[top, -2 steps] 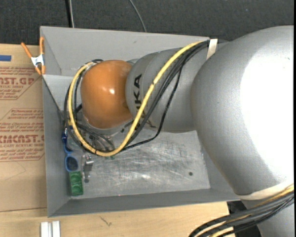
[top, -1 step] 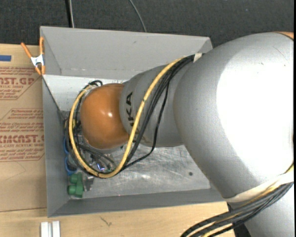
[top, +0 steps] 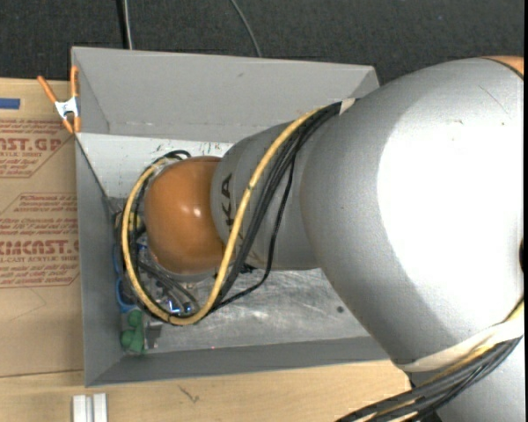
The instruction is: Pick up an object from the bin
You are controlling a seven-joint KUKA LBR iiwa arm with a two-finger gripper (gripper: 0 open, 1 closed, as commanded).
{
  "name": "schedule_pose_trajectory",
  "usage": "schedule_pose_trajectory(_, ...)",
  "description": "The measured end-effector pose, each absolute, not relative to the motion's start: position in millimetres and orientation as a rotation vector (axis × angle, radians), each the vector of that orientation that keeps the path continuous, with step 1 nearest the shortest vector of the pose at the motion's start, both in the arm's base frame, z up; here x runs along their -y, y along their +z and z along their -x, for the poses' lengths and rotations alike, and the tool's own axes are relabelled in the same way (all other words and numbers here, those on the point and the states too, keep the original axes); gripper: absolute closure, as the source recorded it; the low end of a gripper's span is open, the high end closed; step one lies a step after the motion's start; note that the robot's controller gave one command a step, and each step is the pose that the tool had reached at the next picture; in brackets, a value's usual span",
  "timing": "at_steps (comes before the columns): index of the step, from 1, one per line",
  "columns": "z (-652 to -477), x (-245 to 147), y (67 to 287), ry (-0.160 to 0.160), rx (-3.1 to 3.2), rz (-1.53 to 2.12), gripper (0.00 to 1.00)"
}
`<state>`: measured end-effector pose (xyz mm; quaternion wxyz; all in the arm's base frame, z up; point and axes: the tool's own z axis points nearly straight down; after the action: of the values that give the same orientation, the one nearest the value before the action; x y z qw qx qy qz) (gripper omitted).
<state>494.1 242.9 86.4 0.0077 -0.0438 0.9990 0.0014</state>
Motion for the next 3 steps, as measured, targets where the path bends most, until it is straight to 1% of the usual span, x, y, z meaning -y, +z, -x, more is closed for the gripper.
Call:
schedule_pose_trajectory(1,-492.0,-239.5,81.6,0.001,-3.118,-0.059,0.00)
schedule_pose_trajectory(2,-491.6,-234.5,81.4,0.000,-3.124,-0.207,0.00)
schedule_pose_trajectory(3,-492.8,-233.8,82.8,-0.001,-3.120,-0.207,1.00)
